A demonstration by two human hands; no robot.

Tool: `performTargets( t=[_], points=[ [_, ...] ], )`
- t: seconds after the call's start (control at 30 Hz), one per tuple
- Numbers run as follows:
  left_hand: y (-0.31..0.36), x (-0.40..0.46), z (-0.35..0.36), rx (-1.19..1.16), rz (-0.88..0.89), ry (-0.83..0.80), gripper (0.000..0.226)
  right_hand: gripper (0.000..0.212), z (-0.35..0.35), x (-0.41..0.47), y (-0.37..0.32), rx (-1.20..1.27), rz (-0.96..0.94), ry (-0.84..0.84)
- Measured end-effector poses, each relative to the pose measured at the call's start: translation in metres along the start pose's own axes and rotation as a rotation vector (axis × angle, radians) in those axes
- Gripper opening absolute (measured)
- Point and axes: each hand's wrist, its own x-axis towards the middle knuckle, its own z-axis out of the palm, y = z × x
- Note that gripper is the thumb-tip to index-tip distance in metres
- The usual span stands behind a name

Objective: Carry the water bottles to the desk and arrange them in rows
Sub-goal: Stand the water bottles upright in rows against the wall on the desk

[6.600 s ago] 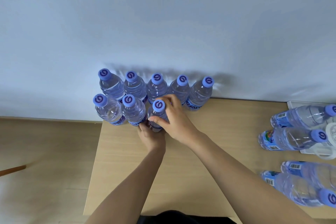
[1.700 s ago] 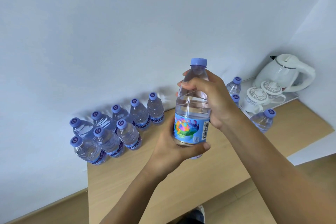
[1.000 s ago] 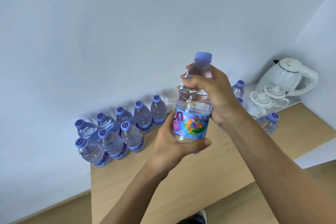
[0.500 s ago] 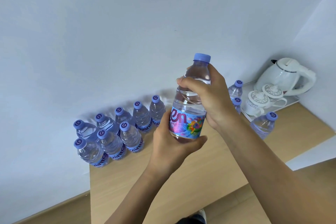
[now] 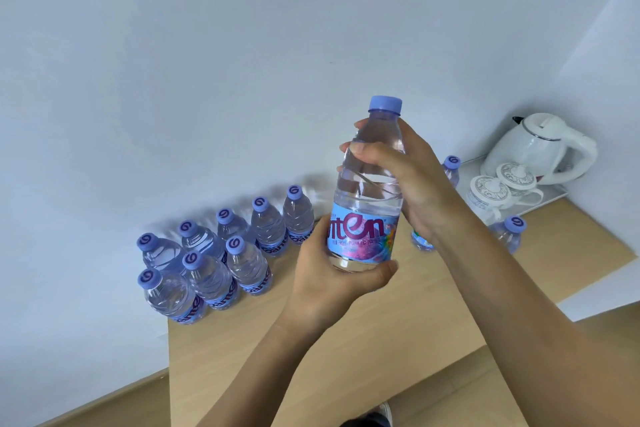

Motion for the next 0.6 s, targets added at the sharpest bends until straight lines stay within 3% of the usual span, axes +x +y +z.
performTargets(
  t=[0.1,0.23,0.6],
  points=[
    [-0.003,0.000,0.004,0.109,0.037,0.126,0.057,0.034,0.006,-0.002,0.006,-0.058,-0.007,0.143],
    [-0.006,-0.001,0.003,0.171,0.055,0.126,0.064,0.028,0.011,-0.002,0.008,0.007,0.031,0.187],
    [0.002,0.002,-0.012,-0.106,-0.071,-0.159,0.061,0.029,0.003,0.000,-0.005,0.186,0.011,-0.135]
  ],
)
